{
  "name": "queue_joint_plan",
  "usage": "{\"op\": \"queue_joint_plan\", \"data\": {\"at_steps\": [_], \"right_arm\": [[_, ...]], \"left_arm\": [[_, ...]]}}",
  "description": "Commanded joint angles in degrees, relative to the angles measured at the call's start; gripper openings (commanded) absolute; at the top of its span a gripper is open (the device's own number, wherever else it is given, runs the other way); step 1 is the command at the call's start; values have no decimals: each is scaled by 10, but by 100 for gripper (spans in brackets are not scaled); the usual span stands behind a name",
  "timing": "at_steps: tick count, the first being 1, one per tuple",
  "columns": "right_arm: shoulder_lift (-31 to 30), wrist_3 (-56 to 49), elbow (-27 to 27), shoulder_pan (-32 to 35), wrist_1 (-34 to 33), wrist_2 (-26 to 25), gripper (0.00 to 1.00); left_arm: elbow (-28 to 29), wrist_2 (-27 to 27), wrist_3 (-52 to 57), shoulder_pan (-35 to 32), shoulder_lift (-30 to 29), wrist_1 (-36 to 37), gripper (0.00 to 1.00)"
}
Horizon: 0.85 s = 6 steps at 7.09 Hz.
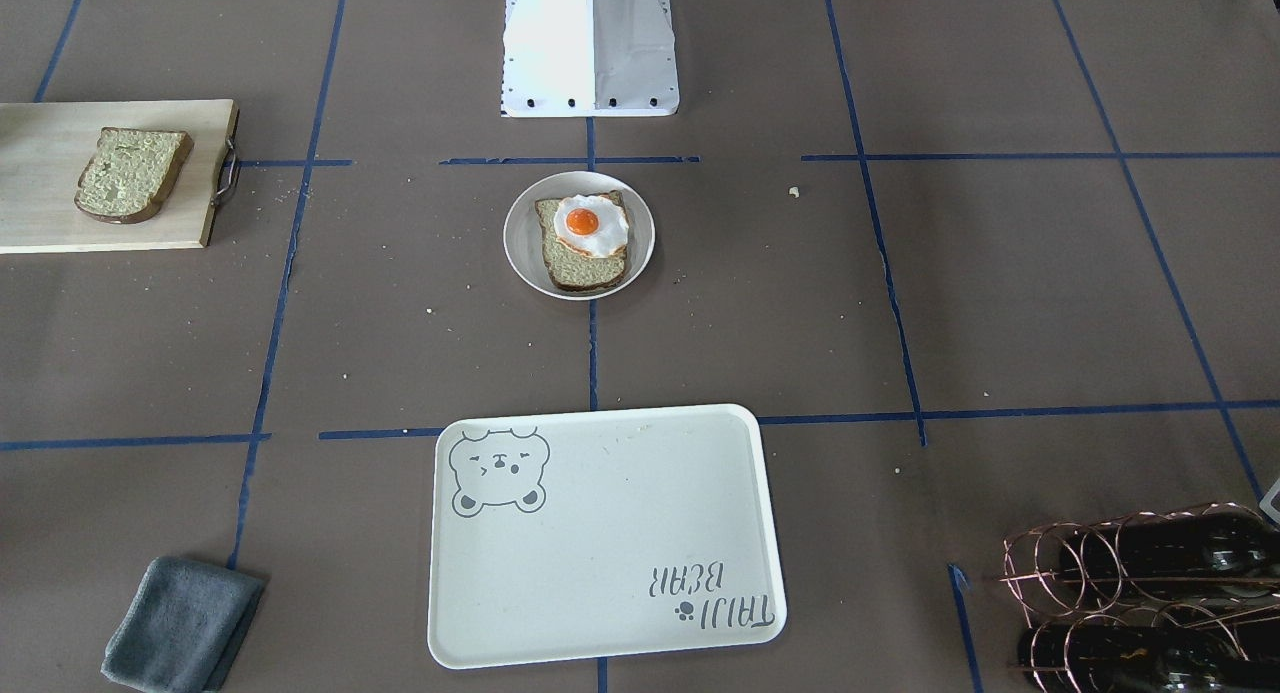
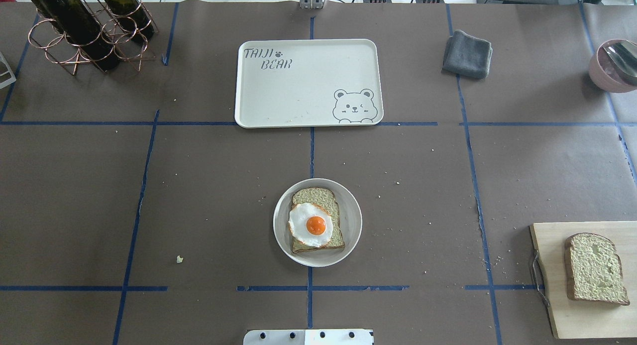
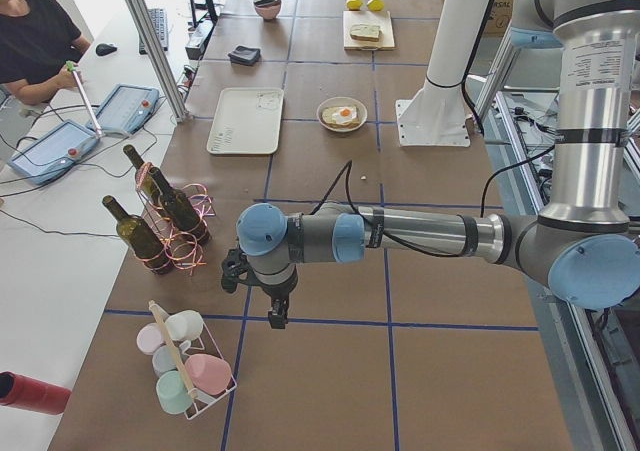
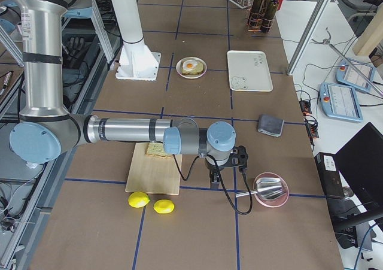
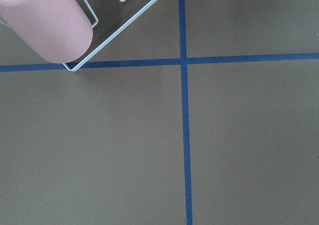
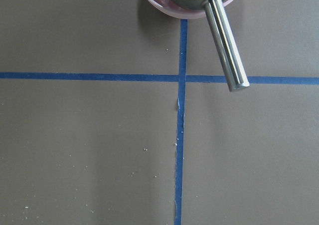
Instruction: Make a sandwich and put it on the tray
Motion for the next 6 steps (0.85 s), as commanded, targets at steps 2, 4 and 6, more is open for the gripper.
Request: {"op": "queue_joint_plan", "data": {"at_steps": [2, 4, 6], "right_arm": [[5, 2, 0, 0, -1, 0, 100], [10, 2, 10, 0, 0, 2, 100], [10, 2, 27, -1, -1, 4, 100]], "left_arm": [[-2, 0, 0, 1, -2, -1, 100], [1, -4, 2, 5, -22, -31, 100], [-3, -6, 2, 54, -44, -115, 100]]}}
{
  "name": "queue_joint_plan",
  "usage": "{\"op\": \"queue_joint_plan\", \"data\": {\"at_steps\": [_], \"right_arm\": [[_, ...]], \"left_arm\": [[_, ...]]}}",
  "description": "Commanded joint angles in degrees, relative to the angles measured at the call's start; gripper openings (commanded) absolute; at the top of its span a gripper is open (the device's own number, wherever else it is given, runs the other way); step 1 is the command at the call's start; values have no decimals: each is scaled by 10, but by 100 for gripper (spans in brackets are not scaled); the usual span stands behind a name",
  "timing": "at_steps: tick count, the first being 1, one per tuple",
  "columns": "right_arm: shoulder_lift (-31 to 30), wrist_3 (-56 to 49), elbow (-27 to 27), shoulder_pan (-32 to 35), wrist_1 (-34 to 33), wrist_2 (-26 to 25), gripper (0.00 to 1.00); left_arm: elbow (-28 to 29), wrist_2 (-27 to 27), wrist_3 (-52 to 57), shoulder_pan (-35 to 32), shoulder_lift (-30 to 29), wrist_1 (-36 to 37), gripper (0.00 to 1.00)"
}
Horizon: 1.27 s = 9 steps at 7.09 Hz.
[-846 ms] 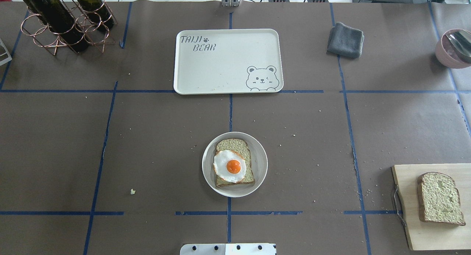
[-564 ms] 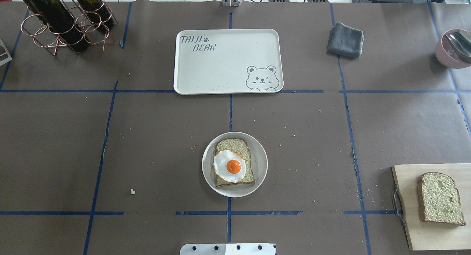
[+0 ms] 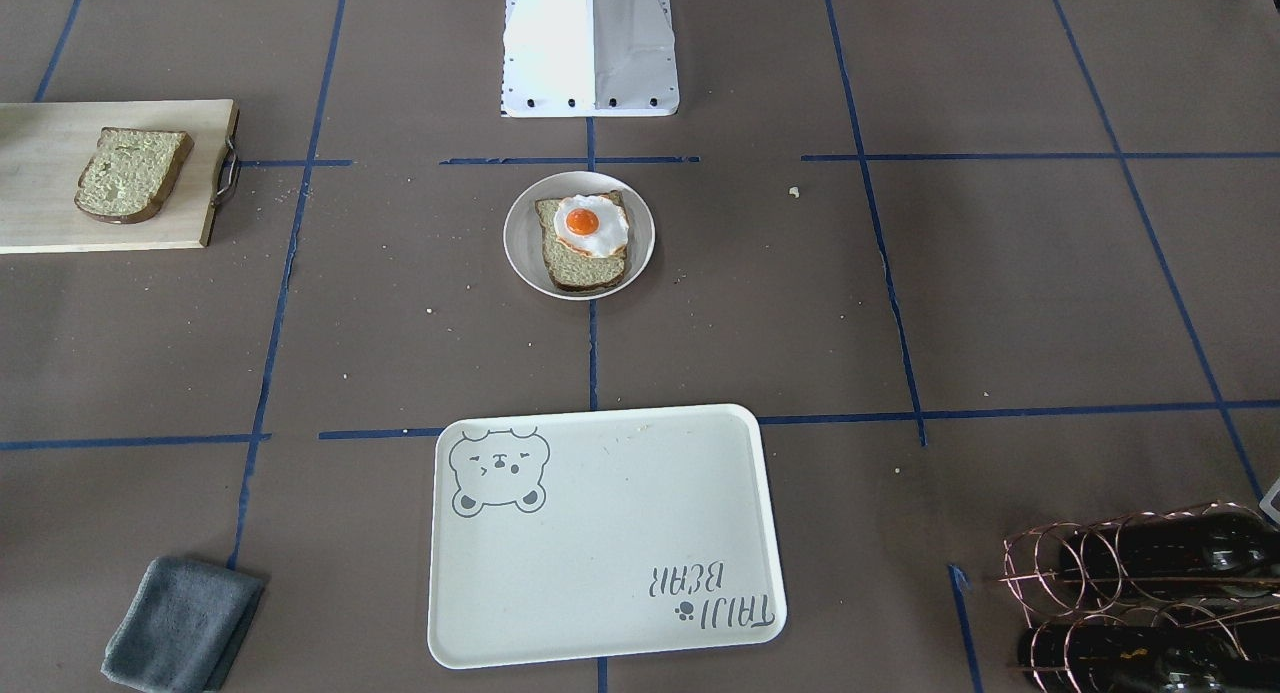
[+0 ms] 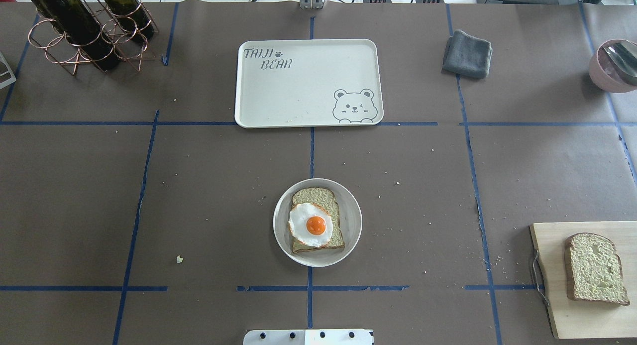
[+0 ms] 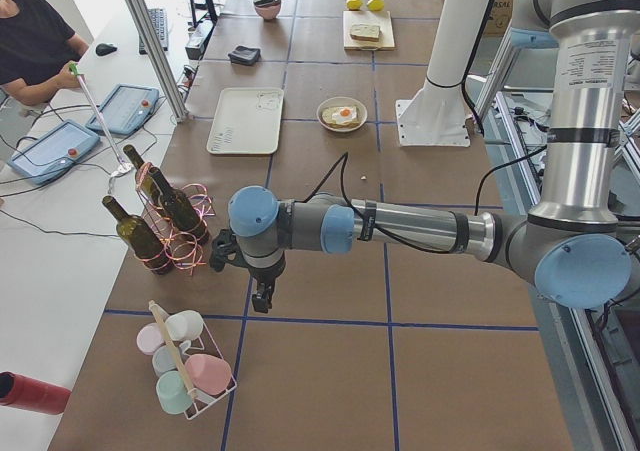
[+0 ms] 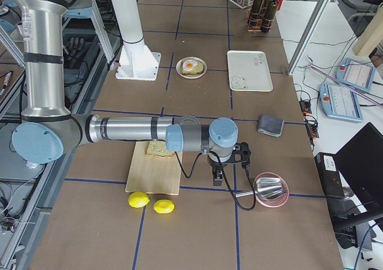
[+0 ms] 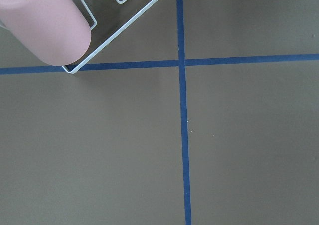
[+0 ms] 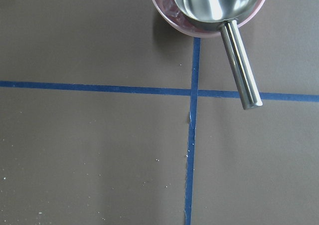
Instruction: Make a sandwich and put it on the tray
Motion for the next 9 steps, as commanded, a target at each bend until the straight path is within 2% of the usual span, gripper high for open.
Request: {"op": "queue_joint_plan", "data": {"at_steps": [1, 2, 4, 6, 7, 8, 9], "right_arm": [[8, -1, 24, -2, -1, 2, 100], [20, -1, 32, -12, -5, 4, 100], [-9, -1, 39, -24, 1, 88, 100], [-46, 38, 84, -33, 1, 77, 100], [-56, 94, 107, -54, 1, 39, 100], [-79, 169, 133, -80, 27, 26, 100], [-114, 226, 135, -101, 114, 10, 100]], "left_arm": [[4, 0, -3, 62, -25, -111, 100], [1, -1, -21, 73, -30, -143, 100], [0, -1, -24, 105, -59, -163, 100], [-3, 0, -30, 147, -70, -161, 100], [-10, 0, -71, 160, -71, -164, 100], [-23, 4, -125, 185, -77, -165, 100], [-35, 4, -163, 202, -78, -167, 100]]}}
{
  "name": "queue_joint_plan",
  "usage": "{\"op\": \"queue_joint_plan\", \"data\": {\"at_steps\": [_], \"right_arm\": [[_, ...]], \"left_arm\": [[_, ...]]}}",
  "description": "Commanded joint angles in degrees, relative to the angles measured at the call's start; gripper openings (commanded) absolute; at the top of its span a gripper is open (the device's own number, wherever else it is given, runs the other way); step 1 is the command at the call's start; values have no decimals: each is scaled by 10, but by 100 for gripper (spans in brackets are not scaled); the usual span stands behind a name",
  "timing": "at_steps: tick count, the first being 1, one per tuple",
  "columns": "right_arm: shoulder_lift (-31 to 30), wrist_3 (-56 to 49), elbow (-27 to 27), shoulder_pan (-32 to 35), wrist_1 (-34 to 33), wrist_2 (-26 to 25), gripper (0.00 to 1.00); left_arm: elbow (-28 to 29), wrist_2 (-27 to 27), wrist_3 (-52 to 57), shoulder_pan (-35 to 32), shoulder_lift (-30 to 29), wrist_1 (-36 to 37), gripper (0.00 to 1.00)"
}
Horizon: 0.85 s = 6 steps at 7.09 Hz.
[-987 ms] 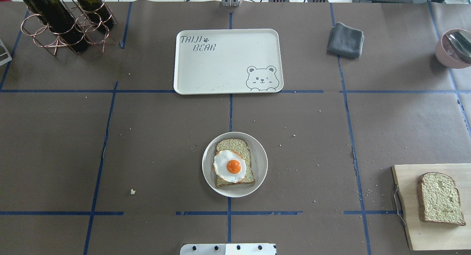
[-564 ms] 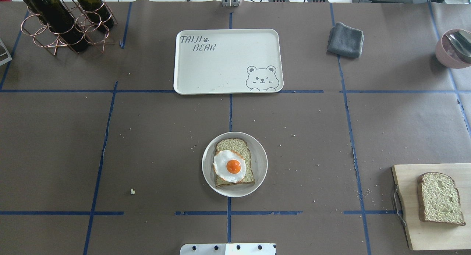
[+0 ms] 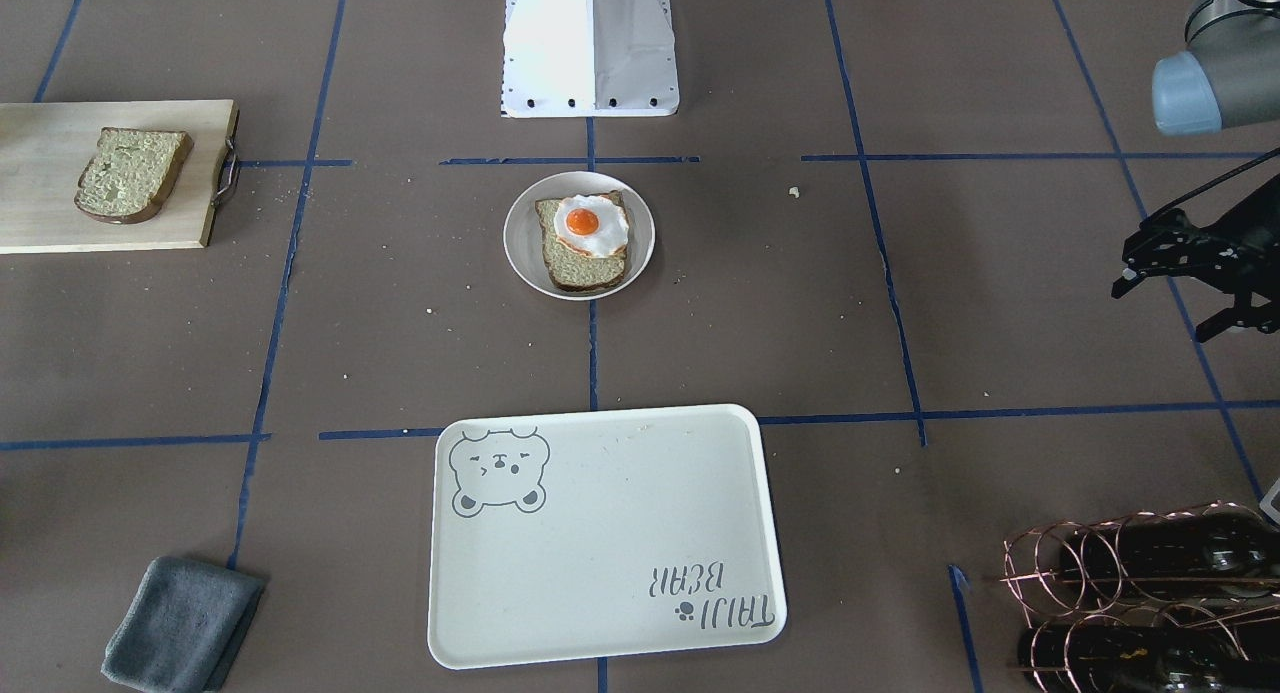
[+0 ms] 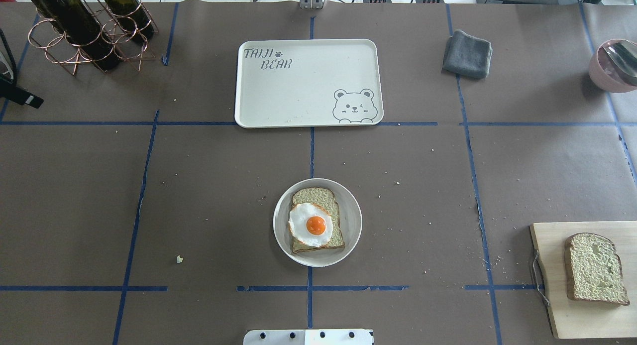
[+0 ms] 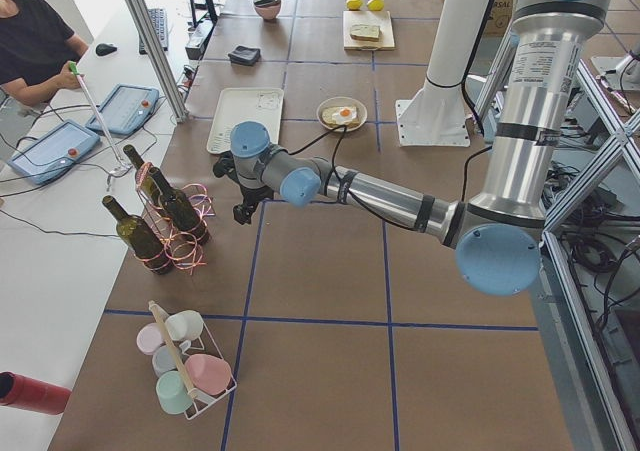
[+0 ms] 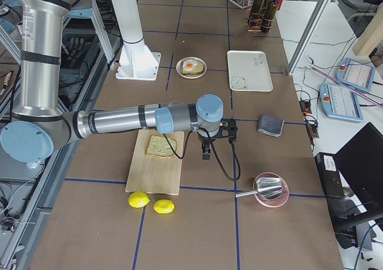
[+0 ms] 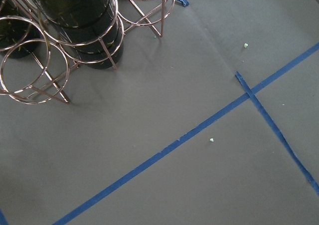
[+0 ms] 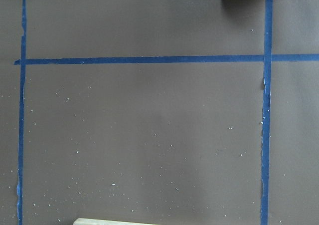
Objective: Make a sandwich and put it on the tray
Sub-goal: 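Move the right gripper down to the bread slice on the cutting board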
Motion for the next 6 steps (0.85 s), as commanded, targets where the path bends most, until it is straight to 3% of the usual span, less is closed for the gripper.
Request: {"op": "queue_joint_plan", "data": {"at_steps": [1, 4, 5, 6], "right_arm": [[-95, 154, 14, -68, 199, -51, 100], [-190, 264, 13, -146, 373, -57, 100], [-220, 323, 13, -195, 451, -85, 100], [-228, 358, 12, -245, 473, -117, 100]], "left_arm": [[-21, 4, -102, 38, -2, -30, 100], [-23, 5, -213, 80, -2, -97, 100], [-24, 5, -236, 91, -2, -113, 100], [-27, 5, -244, 93, -1, -115, 100]]}}
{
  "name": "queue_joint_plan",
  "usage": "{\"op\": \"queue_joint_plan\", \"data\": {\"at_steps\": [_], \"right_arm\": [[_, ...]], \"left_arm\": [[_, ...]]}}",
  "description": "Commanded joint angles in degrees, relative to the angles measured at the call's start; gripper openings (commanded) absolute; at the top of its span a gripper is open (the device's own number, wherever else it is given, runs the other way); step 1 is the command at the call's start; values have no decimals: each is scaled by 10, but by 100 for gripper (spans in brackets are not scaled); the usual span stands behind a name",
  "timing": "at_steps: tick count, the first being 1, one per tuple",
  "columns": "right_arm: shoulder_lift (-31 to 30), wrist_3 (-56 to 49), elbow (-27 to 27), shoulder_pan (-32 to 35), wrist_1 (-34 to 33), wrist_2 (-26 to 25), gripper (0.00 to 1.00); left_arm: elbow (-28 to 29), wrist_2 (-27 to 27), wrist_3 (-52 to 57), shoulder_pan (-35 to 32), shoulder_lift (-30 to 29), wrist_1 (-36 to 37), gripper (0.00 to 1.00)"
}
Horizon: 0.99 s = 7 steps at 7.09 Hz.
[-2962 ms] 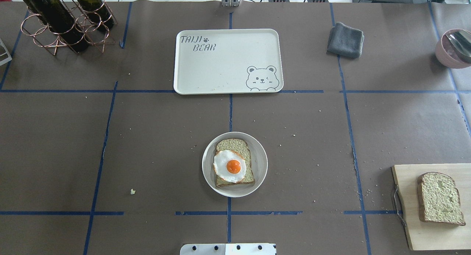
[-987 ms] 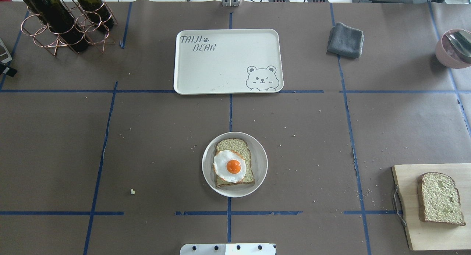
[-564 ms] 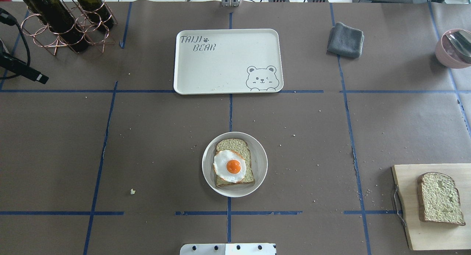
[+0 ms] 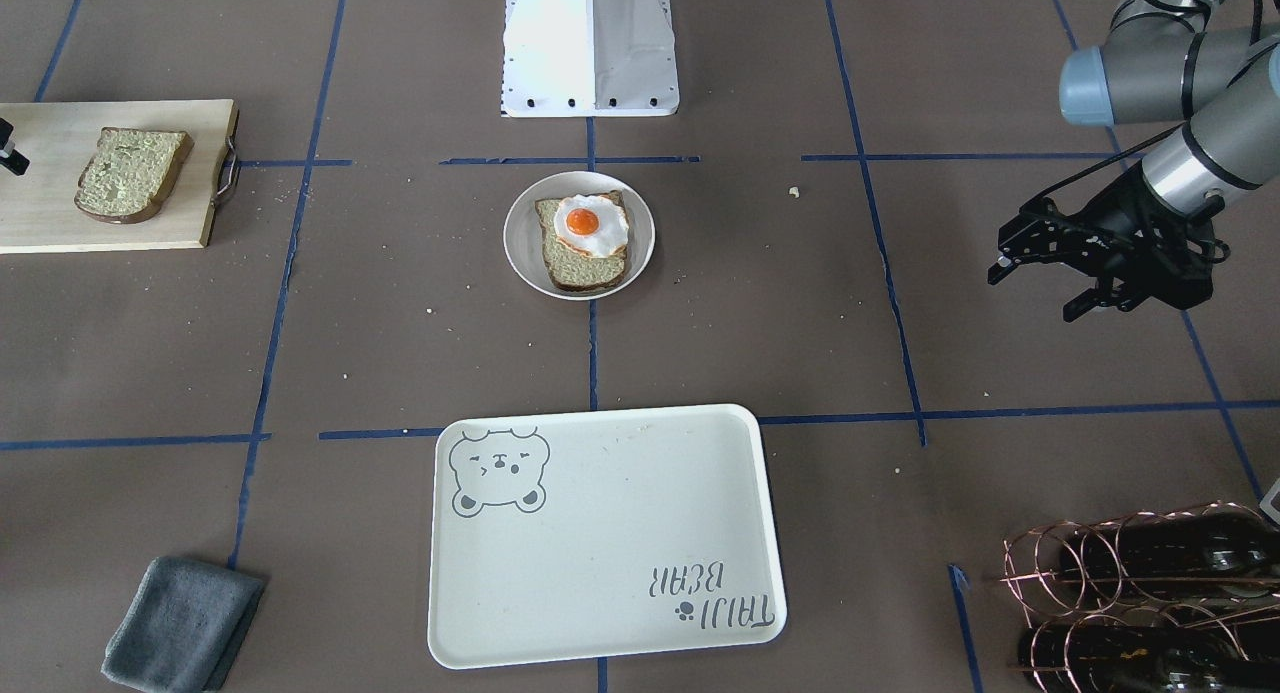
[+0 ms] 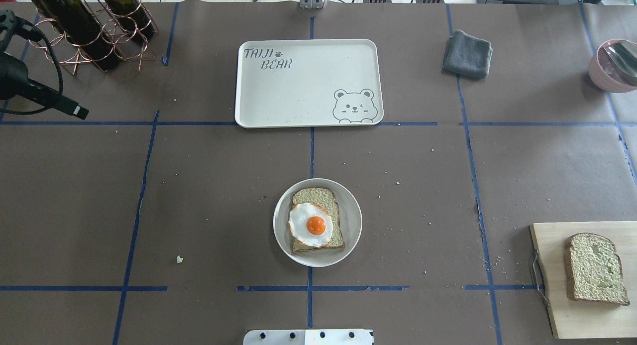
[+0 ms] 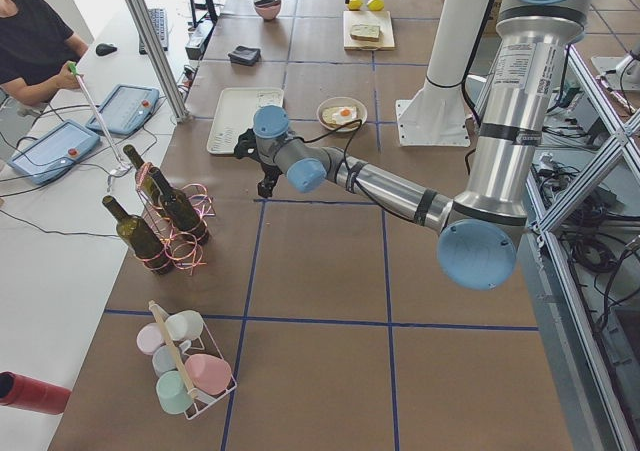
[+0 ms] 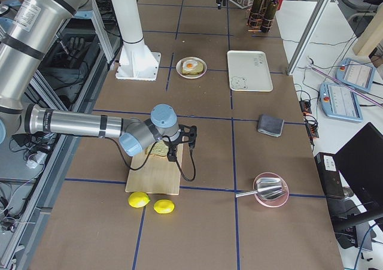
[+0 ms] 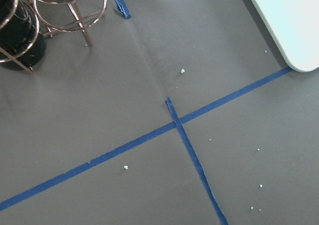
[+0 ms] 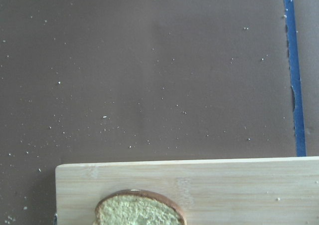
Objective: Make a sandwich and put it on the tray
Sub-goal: 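Move the right gripper down to the bread slice on the cutting board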
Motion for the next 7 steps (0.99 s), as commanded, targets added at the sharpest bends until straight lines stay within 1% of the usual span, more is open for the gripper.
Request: {"op": "queue_joint_plan", "data": {"at_steps": [1, 2, 3, 4, 6, 7], "right_arm": [[-25, 82, -2, -102, 59, -60, 98], [-31, 119, -4, -152, 79, -101, 98], [-39, 165, -17, -195, 125, -134, 98], [-41, 180, -39, -218, 152, -142, 98], [-48, 182, -41, -241, 153, -145, 92], [-52, 182, -44, -248, 152, -145, 86]], "left_arm": [[-4, 0, -27, 10, 1, -11, 100], [-8, 0, -32, 11, 0, -11, 100], [-8, 0, -32, 11, 1, -12, 100], [-8, 0, -32, 11, 0, -11, 100], [-9, 0, -32, 11, 1, -12, 100], [-10, 0, -32, 11, 1, -11, 100]]}}
